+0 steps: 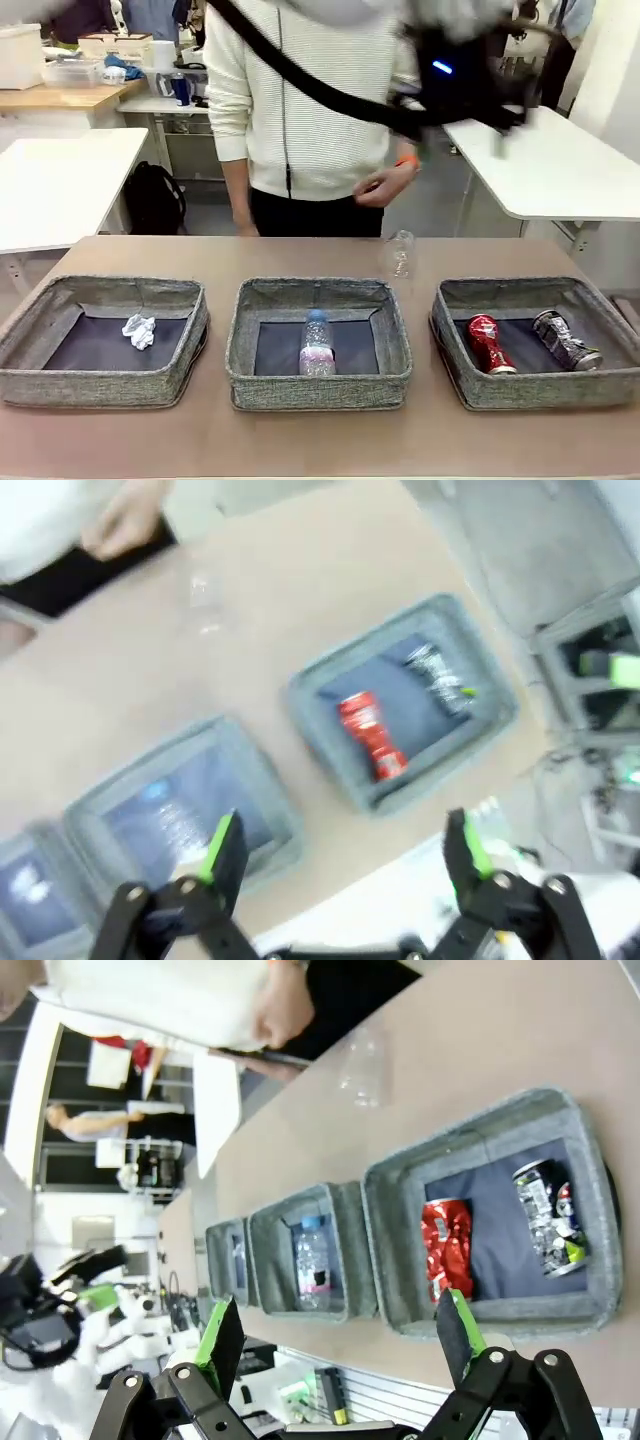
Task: Sort the waste into the appropriate baskets.
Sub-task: Place the picked waste into the Fabric basket indicated by the person.
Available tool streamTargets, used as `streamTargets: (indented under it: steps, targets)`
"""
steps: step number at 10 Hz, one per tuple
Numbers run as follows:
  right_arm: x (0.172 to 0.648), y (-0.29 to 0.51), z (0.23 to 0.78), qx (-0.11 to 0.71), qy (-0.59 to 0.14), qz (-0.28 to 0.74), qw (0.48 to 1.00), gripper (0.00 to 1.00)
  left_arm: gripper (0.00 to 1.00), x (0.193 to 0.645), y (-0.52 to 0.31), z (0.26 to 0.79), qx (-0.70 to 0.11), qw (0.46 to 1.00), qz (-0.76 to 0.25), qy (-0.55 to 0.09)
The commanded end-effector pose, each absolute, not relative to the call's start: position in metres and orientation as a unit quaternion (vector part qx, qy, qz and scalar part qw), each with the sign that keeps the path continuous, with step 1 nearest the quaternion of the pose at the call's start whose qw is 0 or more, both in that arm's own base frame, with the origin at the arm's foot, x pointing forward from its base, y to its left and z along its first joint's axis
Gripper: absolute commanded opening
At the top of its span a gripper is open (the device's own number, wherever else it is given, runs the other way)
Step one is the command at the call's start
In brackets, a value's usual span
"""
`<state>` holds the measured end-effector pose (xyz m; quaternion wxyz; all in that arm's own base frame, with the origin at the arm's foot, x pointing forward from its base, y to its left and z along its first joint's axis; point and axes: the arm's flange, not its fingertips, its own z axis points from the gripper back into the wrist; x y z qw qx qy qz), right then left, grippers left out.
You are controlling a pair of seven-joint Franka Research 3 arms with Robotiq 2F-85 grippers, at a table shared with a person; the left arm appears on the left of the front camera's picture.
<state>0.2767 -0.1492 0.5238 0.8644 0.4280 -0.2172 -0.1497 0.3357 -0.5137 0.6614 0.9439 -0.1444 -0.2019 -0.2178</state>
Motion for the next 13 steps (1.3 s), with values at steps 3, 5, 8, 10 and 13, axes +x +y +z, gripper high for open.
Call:
streamTargets:
  steps: [3, 5, 8, 10, 13]
  targets:
    - [0.328, -0.06, 0.534, 0.464, -0.171, -0.026, 0.869, 1.0, 1.0, 0.335, -0.319, 0.668, -0.191, 0.967, -0.101, -0.137]
    - [0.356, 0.003, 0.532, 0.479, -0.12, 0.033, 0.869, 1.0, 1.0, 0.332, -0.23, 0.658, -0.262, 0.96, -0.039, -0.086]
    - [0.378, 0.078, 0.527, 0.545, -0.063, 0.066, 0.834, 1.0, 1.0, 0.311, -0.135, 0.639, -0.392, 0.917, -0.034, -0.057]
    - [0.385, 0.098, 0.54, 0.603, -0.019, -0.012, 0.797, 1.0, 1.0, 0.293, -0.081, 0.613, -0.507, 0.859, -0.05, -0.054]
    - [0.361, 0.027, 0.56, 0.643, 0.04, -0.013, 0.765, 1.0, 1.0, 0.253, -0.044, 0.564, -0.624, 0.778, -0.015, -0.068]
